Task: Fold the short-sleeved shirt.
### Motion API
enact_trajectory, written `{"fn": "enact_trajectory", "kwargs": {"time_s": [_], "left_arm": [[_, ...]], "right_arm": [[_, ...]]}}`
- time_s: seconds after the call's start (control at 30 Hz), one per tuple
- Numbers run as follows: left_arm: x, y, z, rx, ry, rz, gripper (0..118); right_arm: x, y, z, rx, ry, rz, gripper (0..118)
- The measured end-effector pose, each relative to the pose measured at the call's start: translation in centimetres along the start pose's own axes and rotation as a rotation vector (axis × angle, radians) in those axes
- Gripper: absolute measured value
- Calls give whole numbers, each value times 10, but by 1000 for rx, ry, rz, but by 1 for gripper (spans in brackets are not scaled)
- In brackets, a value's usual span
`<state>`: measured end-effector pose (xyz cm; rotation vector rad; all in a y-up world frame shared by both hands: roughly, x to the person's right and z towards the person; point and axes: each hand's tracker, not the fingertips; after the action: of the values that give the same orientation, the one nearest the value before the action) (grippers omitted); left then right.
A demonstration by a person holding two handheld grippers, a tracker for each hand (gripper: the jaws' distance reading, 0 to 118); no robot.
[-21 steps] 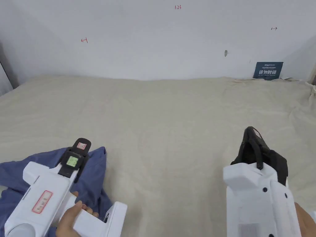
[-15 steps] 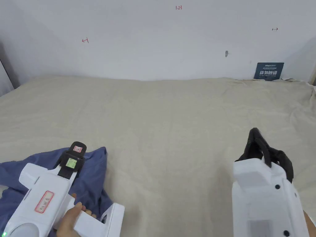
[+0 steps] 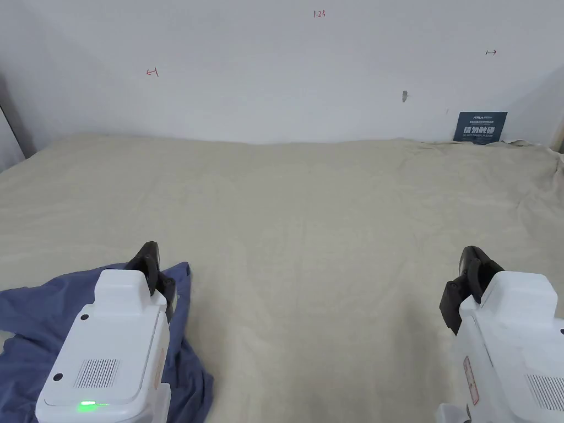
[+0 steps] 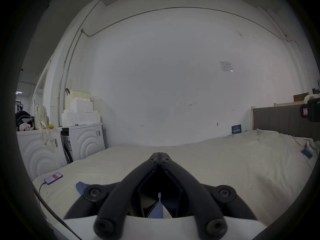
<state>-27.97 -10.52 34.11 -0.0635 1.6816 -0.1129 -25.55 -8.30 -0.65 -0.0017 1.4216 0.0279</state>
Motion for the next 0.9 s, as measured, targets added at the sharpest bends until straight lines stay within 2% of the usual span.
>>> {"fn": "enact_trajectory", "kwargs": {"time_s": [0.9], "left_arm": [[-5,4,-2,1,-6,49,0]], "right_arm": [[3,4,1,13,-5,11,0]]}}
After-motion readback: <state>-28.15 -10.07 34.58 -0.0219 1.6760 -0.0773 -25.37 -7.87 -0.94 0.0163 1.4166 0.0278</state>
